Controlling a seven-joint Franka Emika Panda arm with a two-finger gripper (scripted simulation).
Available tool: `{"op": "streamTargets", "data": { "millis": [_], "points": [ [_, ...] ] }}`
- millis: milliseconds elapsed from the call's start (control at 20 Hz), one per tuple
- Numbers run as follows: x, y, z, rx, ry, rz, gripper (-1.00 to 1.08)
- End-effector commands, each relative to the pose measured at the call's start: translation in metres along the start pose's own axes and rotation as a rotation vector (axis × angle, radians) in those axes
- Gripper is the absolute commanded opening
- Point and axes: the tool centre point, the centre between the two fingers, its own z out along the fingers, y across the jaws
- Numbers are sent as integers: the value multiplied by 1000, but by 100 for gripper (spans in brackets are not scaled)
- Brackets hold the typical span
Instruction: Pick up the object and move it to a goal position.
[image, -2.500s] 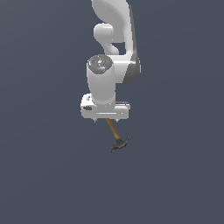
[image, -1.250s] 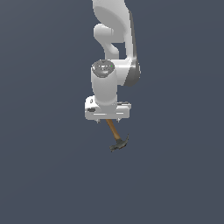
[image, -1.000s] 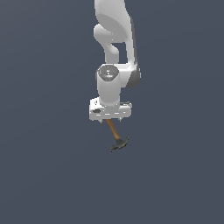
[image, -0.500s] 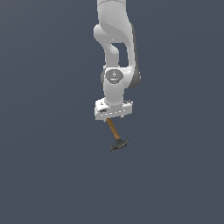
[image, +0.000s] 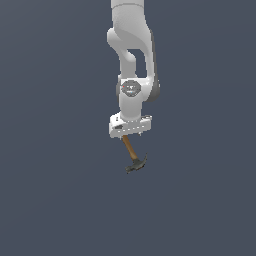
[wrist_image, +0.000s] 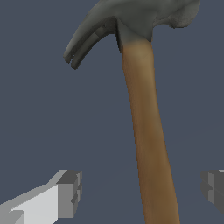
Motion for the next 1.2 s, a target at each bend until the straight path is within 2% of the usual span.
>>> {"op": "streamTargets", "data": {
  "millis": [0,350,650,700,1150],
  "points": [
    [-1,0,7,0,-1,-1,100],
    [-2,-1,37,0,0,-3,100],
    [-1,-1,47,0,0,-4,100],
    [-1,-1,47,0,0,-4,-100],
    [-1,-1,47,0,0,-4,-100]
  ]
}}
